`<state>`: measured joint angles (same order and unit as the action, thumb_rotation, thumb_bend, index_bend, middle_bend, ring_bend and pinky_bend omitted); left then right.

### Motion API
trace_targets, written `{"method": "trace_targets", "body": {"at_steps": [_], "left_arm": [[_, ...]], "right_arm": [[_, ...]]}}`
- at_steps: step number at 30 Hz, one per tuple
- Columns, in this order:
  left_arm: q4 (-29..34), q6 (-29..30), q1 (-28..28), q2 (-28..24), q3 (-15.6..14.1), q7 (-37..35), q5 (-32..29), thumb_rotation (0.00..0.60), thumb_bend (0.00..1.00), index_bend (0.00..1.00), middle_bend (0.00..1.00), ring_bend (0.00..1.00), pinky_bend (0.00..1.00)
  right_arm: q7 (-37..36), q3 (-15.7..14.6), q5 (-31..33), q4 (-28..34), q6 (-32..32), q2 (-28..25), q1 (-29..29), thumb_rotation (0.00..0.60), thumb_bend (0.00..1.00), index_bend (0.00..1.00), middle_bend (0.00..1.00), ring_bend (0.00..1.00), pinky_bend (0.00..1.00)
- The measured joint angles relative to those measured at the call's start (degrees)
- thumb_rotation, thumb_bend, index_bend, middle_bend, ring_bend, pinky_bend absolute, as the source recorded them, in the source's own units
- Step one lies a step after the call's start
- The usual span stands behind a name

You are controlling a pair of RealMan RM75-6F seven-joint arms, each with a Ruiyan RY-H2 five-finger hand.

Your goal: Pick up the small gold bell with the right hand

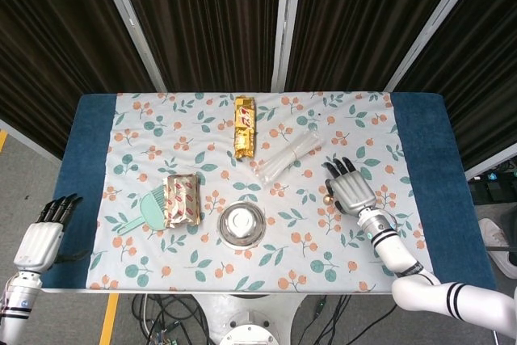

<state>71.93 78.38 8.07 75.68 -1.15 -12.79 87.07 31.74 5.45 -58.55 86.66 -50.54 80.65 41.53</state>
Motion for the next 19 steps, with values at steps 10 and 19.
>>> {"method": "trace_targets", "body": {"at_steps": [10, 19], "left_arm": [[0.31, 0.53, -0.08, -0.21, 0.17, 0.06, 0.11, 0.6, 0.02, 0.05, 0.02, 0.0, 0.07], [0.89, 2.6, -0.16, -0.51, 0.81, 0.6, 0.78, 0.6, 0.02, 0.05, 0.02, 0.0, 0.07]], "right_arm": [[-3.02, -0.19, -3.91, 4.08, -6.73, -3.32, -2.94, 0.6, 0.08, 0.0, 0.0, 0.0, 0.0], [-14.26, -4.32, -14.79, 4.89, -25.84, -7.62, -16.12, 0.6, 0.07, 0.0, 0.0, 0.0, 0.0]]}}
